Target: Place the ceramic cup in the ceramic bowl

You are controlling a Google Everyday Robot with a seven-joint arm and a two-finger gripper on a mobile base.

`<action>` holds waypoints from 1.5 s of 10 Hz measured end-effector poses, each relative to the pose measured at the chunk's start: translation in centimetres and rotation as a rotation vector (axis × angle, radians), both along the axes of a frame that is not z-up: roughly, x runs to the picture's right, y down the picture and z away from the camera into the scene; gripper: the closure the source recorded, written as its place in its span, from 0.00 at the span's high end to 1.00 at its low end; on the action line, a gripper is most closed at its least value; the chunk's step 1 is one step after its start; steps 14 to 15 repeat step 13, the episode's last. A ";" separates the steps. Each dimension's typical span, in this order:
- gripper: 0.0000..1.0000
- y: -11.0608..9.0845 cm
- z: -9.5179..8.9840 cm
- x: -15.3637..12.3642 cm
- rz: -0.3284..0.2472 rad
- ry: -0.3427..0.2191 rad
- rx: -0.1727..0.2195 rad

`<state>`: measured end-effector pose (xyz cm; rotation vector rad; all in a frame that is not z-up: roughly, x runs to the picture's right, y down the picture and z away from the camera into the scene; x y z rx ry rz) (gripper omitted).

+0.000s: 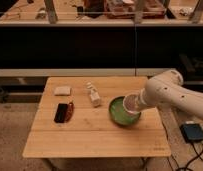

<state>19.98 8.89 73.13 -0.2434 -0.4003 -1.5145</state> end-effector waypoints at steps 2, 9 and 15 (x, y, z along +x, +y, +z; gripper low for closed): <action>0.37 1.0 1.3 -0.6 -0.015 -0.017 -0.006; 0.70 0.7 3.4 -0.7 -0.020 -0.025 0.007; 0.71 0.8 3.7 -0.5 -0.022 -0.020 0.007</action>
